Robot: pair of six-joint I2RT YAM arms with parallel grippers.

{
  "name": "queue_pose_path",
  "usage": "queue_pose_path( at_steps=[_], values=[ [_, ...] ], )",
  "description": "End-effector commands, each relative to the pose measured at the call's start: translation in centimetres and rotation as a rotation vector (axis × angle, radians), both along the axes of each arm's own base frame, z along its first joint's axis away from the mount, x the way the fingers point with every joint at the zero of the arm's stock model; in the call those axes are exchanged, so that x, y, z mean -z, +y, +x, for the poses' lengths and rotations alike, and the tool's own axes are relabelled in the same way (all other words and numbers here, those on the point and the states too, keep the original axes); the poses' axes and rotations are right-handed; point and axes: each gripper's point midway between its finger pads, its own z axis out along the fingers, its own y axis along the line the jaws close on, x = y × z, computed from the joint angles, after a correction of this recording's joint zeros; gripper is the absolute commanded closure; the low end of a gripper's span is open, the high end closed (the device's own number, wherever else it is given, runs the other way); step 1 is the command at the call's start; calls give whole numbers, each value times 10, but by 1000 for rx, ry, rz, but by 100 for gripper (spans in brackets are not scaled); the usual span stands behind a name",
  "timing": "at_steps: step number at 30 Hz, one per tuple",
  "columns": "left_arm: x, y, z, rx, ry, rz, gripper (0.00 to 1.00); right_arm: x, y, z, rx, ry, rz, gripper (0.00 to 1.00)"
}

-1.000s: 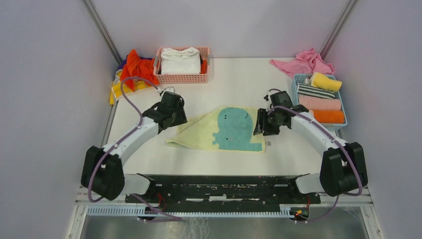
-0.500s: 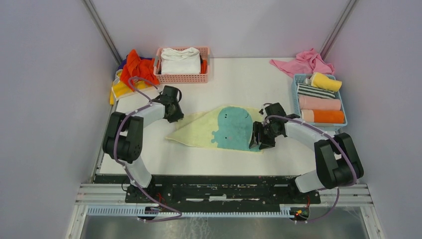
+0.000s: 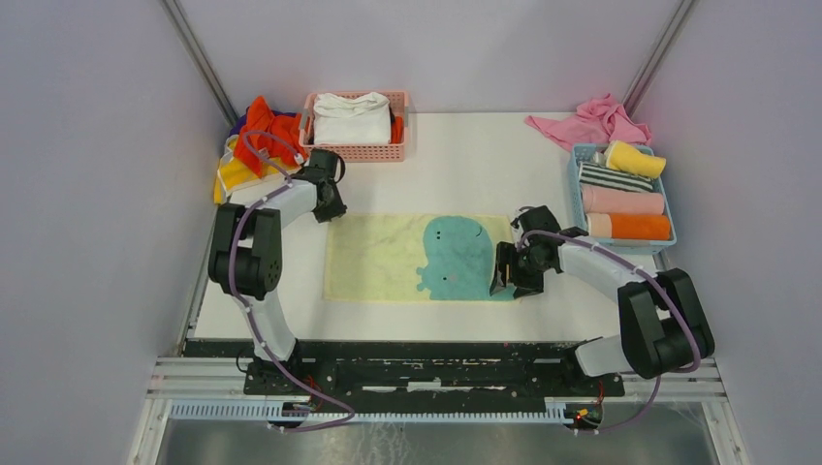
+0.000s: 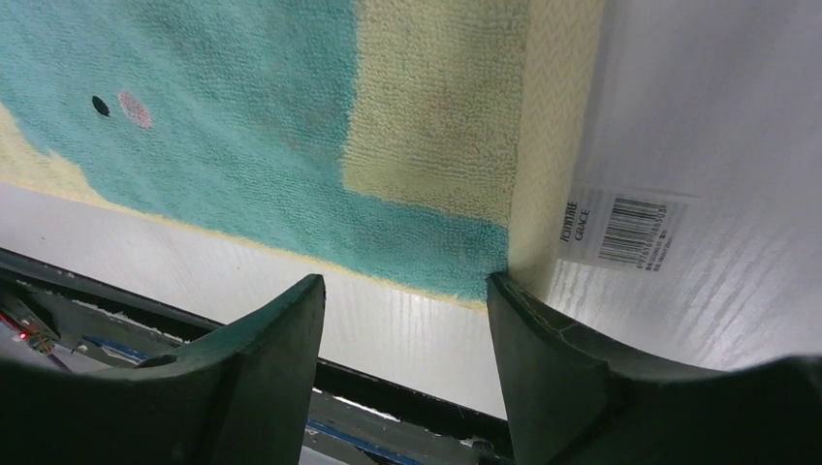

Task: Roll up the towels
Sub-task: Flatten out the towel at the center of the board, then fold the towel at the center of the board.

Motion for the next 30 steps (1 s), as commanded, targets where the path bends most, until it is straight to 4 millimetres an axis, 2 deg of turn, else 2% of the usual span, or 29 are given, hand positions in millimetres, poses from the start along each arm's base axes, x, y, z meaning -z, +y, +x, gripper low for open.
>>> queue_pose_path(
  at_steps=[1,6,8,12,17,20,23,27,30],
  values=[
    [-31,6,7,53,-41,49,61,-29,0,18,-34,-104,-4,28],
    [-76,1,4,127,-111,42,52,-73,4,51,-124,-228,-24,21],
    [-91,-1,3,171,-124,43,49,-83,0,67,-153,-261,-67,20],
    [-103,3,-2,242,-115,88,46,-96,-6,102,-224,-292,-171,19],
    [-100,3,-6,310,-102,114,39,-88,-14,145,-302,-276,-275,18],
    [-96,-3,-8,356,-100,91,37,-76,-16,166,-366,-256,-287,20],
    [-90,0,-12,362,-89,107,35,-63,-24,186,-361,-231,-254,23],
    [-88,1,-14,368,-83,112,32,-48,-29,205,-348,-207,-156,30],
    [-83,1,-14,371,-67,113,31,-41,-26,210,-349,-183,-110,37]
  ],
)
